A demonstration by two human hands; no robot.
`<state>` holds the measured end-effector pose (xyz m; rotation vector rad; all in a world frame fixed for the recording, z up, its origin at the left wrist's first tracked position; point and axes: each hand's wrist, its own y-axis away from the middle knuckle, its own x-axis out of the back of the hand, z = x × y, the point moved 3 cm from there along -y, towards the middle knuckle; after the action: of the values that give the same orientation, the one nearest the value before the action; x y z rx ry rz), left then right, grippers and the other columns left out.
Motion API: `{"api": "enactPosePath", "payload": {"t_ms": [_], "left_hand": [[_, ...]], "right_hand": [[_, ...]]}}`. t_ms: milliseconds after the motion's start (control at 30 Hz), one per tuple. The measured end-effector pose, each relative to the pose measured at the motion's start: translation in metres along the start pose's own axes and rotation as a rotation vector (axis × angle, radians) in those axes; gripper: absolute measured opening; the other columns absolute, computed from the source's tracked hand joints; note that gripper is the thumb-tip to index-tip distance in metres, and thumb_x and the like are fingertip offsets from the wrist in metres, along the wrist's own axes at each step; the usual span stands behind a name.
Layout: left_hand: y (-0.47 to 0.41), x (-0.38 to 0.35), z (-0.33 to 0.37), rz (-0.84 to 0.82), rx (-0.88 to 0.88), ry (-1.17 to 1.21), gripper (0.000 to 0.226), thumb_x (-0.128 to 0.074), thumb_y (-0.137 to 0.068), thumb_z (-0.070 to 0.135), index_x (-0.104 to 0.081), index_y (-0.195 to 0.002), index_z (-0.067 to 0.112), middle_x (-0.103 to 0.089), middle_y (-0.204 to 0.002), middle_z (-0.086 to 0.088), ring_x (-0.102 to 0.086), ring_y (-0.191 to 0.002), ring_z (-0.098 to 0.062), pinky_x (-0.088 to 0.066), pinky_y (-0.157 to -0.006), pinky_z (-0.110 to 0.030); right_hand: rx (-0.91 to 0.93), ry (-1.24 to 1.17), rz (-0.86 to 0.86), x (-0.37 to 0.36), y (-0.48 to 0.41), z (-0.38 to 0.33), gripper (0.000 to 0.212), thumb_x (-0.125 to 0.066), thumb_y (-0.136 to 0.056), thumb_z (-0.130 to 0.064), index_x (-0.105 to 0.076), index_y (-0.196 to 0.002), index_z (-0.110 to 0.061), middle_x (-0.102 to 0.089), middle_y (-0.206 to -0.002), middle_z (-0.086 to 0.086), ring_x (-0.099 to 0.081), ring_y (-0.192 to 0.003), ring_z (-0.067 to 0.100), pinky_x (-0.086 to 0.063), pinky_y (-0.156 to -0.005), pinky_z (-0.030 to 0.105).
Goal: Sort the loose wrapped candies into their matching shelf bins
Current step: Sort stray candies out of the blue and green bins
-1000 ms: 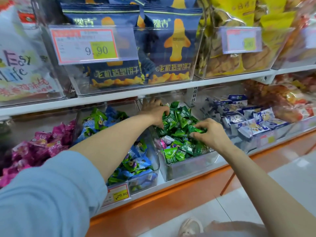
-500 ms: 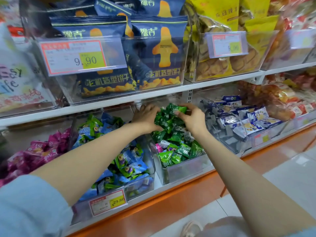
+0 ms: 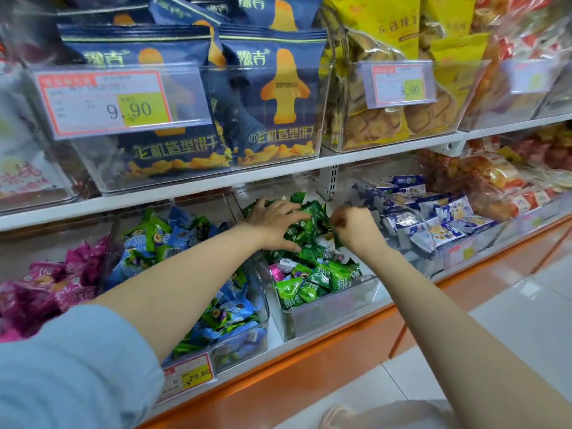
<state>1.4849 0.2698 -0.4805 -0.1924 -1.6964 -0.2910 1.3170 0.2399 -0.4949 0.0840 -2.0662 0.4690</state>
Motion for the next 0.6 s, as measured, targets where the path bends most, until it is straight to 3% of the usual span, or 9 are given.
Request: {"api": "enactPosePath", "payload": {"t_ms": [67,167,267,300,367,467,533,600], "left_hand": [[-0.003,0.001,0.0,0.016,0.035,-0.008,0.075,-0.055,-0.083,0.059,-0.018,-0.146,0.04,-0.01,-0.157,0.005,-0.008,-0.144,-0.018,-0.004,-0.114,-0.05],[-0.009,0.003,-0.001,0.075,0.097,-0.041,0.075,-0.059,-0.081,0.058,-0.023,-0.144,0.039,-0.016,-0.155,0.002,-0.014,-0.142,-0.021,-0.008,-0.112,-0.054],[-0.013,0.003,-0.007,0.097,0.16,-0.059,0.075,-0.061,-0.081,0.054,-0.024,-0.144,0.036,-0.018,-0.154,-0.002,-0.016,-0.141,-0.024,-0.01,-0.111,-0.055],[-0.014,0.003,-0.01,0.098,0.183,-0.05,0.075,-0.061,-0.082,0.053,-0.024,-0.145,0.036,-0.018,-0.154,-0.003,-0.016,-0.141,-0.025,-0.012,-0.112,-0.055],[-0.016,0.002,-0.017,0.088,0.21,-0.019,0.074,-0.06,-0.083,0.053,-0.024,-0.145,0.035,-0.017,-0.155,-0.004,-0.014,-0.142,-0.025,-0.014,-0.113,-0.054],[-0.013,0.0,-0.02,0.081,0.151,0.09,0.078,-0.06,-0.082,0.054,-0.022,-0.146,0.034,-0.012,-0.156,-0.001,-0.008,-0.143,-0.022,-0.004,-0.113,-0.053],[-0.008,0.001,-0.016,0.13,0.092,0.225,0.082,-0.062,-0.08,0.054,-0.019,-0.147,0.032,-0.009,-0.156,0.002,-0.005,-0.144,-0.019,0.003,-0.114,-0.048],[-0.002,0.006,-0.005,0.223,0.033,0.384,0.083,-0.067,-0.078,0.051,-0.024,-0.145,0.03,-0.015,-0.155,0.004,-0.01,-0.143,-0.016,-0.001,-0.114,-0.04]], "right_hand": [[0.023,0.108,-0.121,-0.009,0.008,0.002,0.024,-0.06,-0.081,-0.002,-0.069,-0.103,-0.003,-0.068,-0.1,0.021,-0.062,-0.095,0.037,-0.051,-0.081,0.042],[0.03,0.103,-0.144,-0.015,0.014,0.004,0.023,-0.065,-0.081,-0.007,-0.065,-0.104,-0.004,-0.063,-0.106,0.019,-0.059,-0.1,0.034,-0.049,-0.083,0.04],[-0.004,0.027,-0.127,-0.016,0.013,0.005,0.008,-0.069,-0.077,-0.005,-0.064,-0.082,-0.008,-0.065,-0.094,0.017,-0.061,-0.091,0.032,-0.05,-0.077,0.038],[-0.027,-0.006,-0.118,-0.015,0.014,0.006,0.012,-0.069,-0.077,-0.003,-0.06,-0.074,-0.012,-0.067,-0.089,0.017,-0.063,-0.087,0.033,-0.052,-0.075,0.04],[-0.064,-0.095,-0.067,-0.012,0.014,0.006,0.02,-0.064,-0.077,0.004,-0.056,-0.069,-0.013,-0.067,-0.082,0.018,-0.065,-0.078,0.033,-0.054,-0.07,0.043],[-0.078,-0.214,0.07,0.001,0.012,0.003,0.017,-0.059,-0.074,0.009,-0.06,-0.071,-0.008,-0.066,-0.077,0.016,-0.064,-0.071,0.032,-0.055,-0.067,0.048],[-0.076,-0.297,0.152,0.012,0.009,-0.002,0.02,-0.064,-0.073,0.007,-0.059,-0.067,-0.012,-0.064,-0.07,0.009,-0.064,-0.066,0.029,-0.055,-0.066,0.047],[-0.092,-0.429,0.178,0.018,0.008,-0.009,0.026,-0.071,-0.073,0.0,-0.057,-0.063,-0.02,-0.061,-0.064,0.0,-0.062,-0.065,0.024,-0.055,-0.068,0.04]]}}
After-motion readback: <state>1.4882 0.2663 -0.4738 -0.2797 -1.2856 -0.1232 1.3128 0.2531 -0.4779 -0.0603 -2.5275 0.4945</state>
